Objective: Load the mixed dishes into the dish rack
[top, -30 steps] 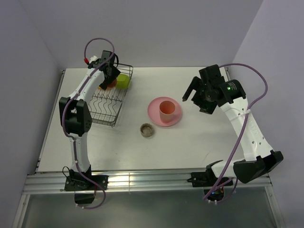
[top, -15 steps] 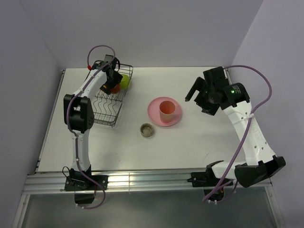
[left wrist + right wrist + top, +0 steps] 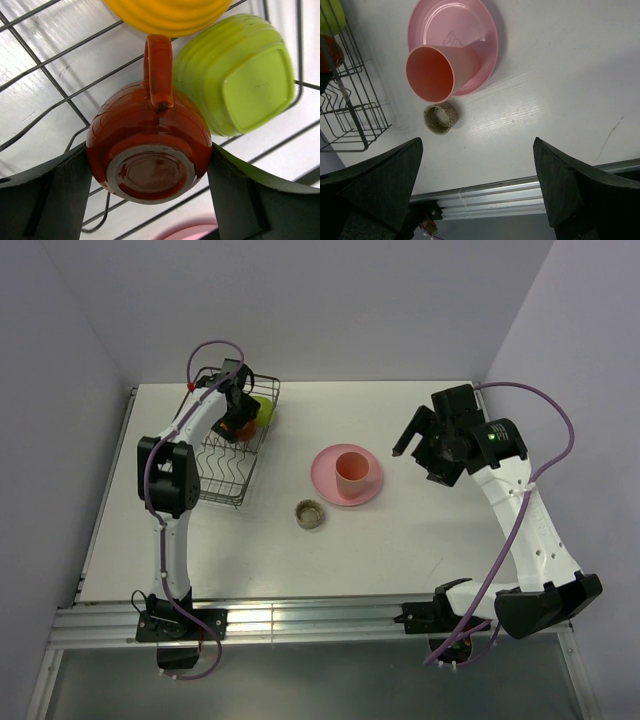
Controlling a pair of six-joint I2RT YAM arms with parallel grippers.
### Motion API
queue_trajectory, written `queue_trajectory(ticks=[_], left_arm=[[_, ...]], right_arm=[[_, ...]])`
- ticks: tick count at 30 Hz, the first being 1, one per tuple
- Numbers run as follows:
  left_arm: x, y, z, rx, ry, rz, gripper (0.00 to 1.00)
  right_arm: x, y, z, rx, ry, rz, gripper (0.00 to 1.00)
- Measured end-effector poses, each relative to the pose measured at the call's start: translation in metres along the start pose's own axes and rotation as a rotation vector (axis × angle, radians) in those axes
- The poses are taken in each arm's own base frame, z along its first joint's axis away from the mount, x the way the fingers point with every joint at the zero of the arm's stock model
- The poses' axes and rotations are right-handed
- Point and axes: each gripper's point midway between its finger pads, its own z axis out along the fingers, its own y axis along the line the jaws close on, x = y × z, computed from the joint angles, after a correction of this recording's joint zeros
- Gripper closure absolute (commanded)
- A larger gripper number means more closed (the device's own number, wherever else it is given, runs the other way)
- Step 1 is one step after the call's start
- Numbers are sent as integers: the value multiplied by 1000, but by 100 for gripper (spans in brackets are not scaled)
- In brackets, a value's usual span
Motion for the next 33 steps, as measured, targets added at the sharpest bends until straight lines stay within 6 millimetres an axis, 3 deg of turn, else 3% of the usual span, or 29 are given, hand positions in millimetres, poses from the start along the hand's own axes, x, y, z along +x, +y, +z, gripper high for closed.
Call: queue_trajectory(ticks=[2,8,20,26,33], left_arm=[[4,2,6,-11,9,-5,96],[6,3,15,-20,17,-12,71],[6,2,10,-28,14,-4,7],[6,2,9,-30,9,-2,1],[6,-4,3,-17,6,2,1]], right_arm=[[-1,0,0,-1,-1,4,2],[1,-3,0,-2,1,8,2],[2,-6,5,4,9,-3,2],[3,-7,7,5,11,-14,2],[4,-8,9,7,13,-15,2]])
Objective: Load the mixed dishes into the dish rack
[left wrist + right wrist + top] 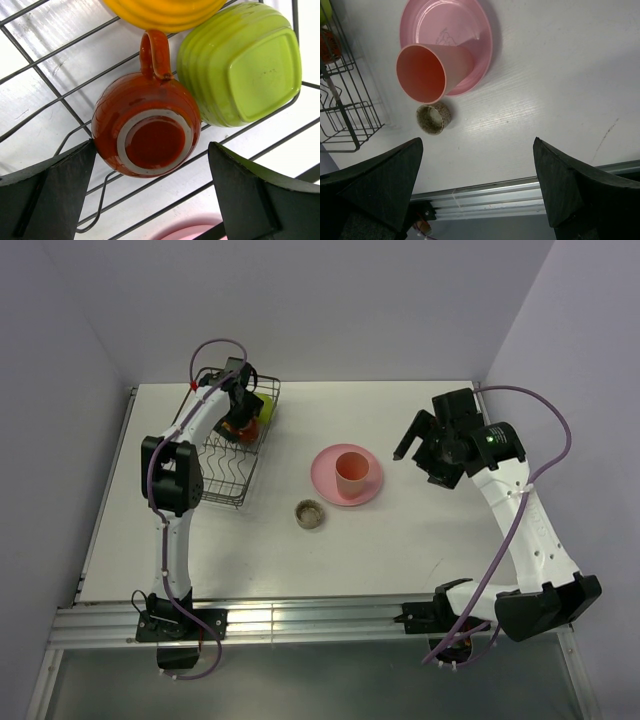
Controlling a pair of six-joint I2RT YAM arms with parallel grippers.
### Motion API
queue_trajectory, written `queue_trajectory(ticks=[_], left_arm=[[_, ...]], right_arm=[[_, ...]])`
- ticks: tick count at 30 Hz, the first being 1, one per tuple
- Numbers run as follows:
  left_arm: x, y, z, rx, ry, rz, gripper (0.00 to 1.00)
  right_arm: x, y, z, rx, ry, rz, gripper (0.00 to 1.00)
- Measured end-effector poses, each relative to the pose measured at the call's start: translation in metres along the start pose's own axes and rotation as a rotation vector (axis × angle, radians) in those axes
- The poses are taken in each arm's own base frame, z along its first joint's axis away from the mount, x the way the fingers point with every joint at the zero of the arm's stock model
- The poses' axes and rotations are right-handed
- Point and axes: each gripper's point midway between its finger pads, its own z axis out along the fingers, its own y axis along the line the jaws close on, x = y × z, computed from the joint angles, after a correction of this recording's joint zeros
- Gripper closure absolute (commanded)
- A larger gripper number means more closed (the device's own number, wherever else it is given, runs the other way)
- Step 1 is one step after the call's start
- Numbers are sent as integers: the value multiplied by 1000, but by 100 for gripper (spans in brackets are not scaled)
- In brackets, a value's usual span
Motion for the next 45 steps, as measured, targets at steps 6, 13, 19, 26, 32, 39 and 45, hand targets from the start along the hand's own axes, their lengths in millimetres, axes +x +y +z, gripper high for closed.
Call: queue_trajectory(ticks=[6,13,19,26,32,39,45], left_arm=[[-1,-3,-3,7,-5,1,1],[-8,-8,-37,49,-32,-1,1],[-12,-5,-104,147,-67,-3,1],[-3,6,-146,204,-72,24,1],[-17,13,-199,302,-110,49,3],[-13,49,-272,452,-117,80,6],[6,87,-289,496,-78,119,8]], right_arm=[[0,-1,-2,-7,-6,-3,2],[13,-3,14,-16,45,-44,3],[18,7,32,-34,100,-93,5],[31,29,60,-29,178,-178,8],[39,37,87,-3,222,-208,14],[50,42,117,27,261,-230,21],[67,49,146,74,303,-266,33]])
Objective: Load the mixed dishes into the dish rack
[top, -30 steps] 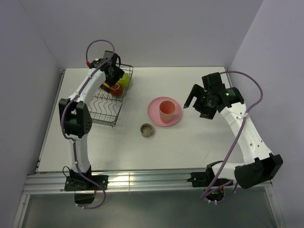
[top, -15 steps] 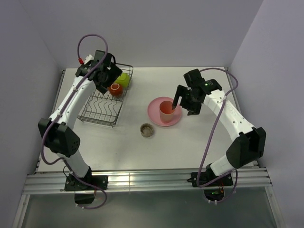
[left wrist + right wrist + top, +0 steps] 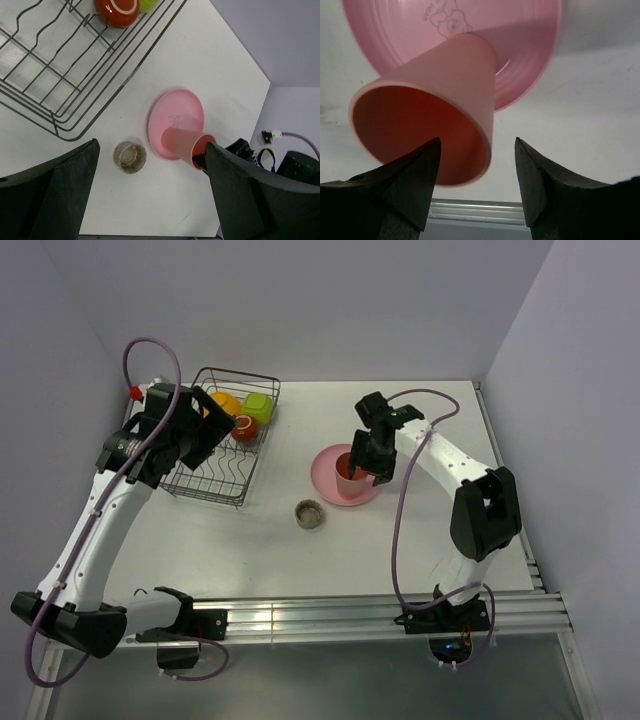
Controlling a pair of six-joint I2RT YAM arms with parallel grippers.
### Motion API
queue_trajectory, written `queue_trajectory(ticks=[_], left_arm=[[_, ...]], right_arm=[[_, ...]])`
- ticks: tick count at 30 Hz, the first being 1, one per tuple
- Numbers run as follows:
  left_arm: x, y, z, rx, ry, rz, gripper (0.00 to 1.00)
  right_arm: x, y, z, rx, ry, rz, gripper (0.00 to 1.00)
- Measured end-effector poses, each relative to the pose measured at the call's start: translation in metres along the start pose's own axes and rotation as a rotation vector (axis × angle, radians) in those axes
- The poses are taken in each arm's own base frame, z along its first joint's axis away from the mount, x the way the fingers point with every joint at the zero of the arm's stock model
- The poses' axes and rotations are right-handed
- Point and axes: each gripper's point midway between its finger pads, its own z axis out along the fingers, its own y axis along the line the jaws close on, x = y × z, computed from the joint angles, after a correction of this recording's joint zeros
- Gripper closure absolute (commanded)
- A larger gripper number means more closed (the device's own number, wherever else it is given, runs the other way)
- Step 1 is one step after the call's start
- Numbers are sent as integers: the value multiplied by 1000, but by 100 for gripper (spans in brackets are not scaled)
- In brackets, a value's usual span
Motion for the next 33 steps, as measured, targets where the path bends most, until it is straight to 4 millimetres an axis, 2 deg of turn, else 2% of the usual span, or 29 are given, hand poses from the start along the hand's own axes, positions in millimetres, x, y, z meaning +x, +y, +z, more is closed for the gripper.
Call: queue_trajectory(ticks=[3,4,7,11,15,17,21,22,23,24,26,28,33], left_arm=[[5,3,-4,10,20,25,8],[6,3,-4,14,25,34,8],[12,0,-6,38,60,68,9],[25,-7,-6,101,126,110,7],[48,-15,-2,191,230,150,6],[58,-22,-2,249,276,159,6],[75,-49,-8,436,366,161,9],[79,-57,-10,490,388,160,9],[83,-65,-14,550,413,153,9],[87,-71,-17,602,435,150,9],[93,-81,-24,686,479,133,8],[97,-89,-30,759,511,119,7],[102,-103,-44,891,581,54,4]], right_arm=[[-2,5,7,15,-1,-9,52],[-4,8,8,16,-5,-10,73],[-9,10,9,25,-24,-12,100],[-15,11,5,33,-46,-1,100],[-23,17,-13,9,-75,2,100],[-27,22,-32,-26,-100,5,100],[-31,33,-92,-198,-148,29,100],[-31,33,-103,-237,-149,39,100],[-31,30,-124,-323,-152,62,100],[-30,27,-138,-377,-157,77,100],[-23,21,-158,-475,-143,99,100],[-11,24,-173,-595,-105,100,100],[30,43,-180,-831,79,91,100]])
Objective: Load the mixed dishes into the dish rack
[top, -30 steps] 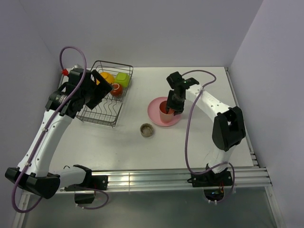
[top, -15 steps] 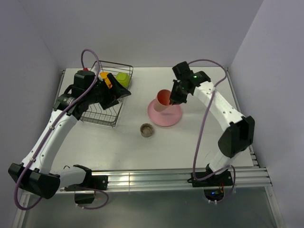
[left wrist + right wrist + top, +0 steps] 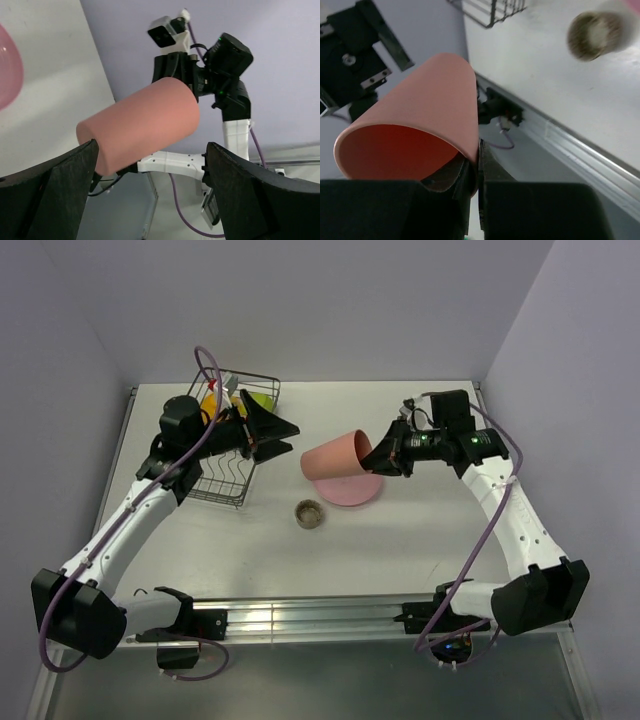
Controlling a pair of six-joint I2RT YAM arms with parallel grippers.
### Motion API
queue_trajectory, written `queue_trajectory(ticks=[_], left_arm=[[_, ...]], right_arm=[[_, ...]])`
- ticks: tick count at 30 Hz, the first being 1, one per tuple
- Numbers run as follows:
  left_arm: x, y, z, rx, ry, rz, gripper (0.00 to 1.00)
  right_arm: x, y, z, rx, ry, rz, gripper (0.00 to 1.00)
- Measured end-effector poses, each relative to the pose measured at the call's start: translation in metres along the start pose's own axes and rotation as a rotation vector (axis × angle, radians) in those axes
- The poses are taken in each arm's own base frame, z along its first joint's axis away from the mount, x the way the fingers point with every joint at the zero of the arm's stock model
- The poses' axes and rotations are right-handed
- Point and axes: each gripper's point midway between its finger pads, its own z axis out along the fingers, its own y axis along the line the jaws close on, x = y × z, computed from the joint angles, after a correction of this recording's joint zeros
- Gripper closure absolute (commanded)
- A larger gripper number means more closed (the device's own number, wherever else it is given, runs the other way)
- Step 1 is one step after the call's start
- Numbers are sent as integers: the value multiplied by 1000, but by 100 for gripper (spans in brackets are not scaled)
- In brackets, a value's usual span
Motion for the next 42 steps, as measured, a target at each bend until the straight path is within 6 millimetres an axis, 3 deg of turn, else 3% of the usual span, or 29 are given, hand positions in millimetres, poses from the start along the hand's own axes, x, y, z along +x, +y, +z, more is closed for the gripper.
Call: queue_trajectory(ticks=[10,16,21,33,42], left_arm=[[14,-20,7,121,60,-55,5],[34,-33,18,188,148,-64,6],[49,-41,20,259,201,-85,6],[60,-62,-3,500,214,-124,9],[65,-63,1,496,230,-125,12]], right_arm=[[26,38,1,-207,145,6,100],[34,54,-2,-269,190,-6,100],[34,61,-3,-295,202,-3,100],[31,80,-7,-362,226,22,100],[28,79,-4,-379,212,37,100]])
